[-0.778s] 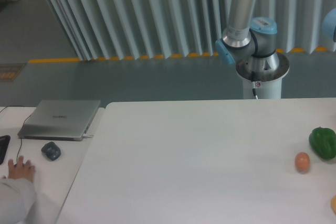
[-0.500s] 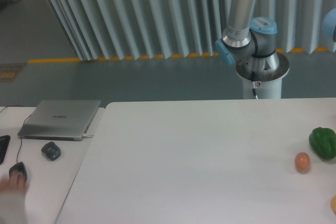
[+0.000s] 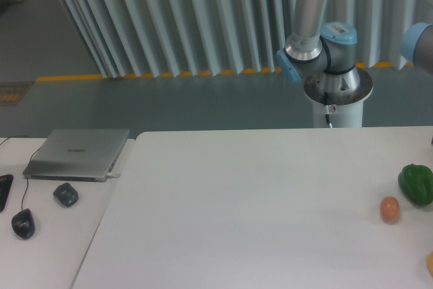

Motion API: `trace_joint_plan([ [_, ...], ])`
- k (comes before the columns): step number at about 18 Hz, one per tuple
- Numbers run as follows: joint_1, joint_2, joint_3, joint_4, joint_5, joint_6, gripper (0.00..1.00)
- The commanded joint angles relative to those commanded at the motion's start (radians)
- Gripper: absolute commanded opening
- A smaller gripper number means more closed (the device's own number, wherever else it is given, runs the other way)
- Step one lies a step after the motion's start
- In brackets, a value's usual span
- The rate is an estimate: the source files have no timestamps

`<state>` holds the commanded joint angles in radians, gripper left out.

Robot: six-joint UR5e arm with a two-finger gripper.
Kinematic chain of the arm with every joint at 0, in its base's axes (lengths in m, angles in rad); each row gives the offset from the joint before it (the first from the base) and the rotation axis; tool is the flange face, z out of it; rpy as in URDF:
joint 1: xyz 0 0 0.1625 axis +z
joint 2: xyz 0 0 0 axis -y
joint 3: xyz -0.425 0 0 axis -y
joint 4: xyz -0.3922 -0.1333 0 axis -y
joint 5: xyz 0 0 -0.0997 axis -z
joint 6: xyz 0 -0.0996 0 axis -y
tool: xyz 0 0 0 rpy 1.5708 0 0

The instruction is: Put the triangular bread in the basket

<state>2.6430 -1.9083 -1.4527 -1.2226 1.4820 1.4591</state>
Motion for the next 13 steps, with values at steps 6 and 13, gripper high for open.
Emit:
trace_joint_plan([
  [6, -0.012, -0.04, 0.021, 0.078, -0.06, -0.213, 1.0],
  [13, -0.014, -0.158, 0.089, 0.173, -0.054, -0.227, 1.0],
])
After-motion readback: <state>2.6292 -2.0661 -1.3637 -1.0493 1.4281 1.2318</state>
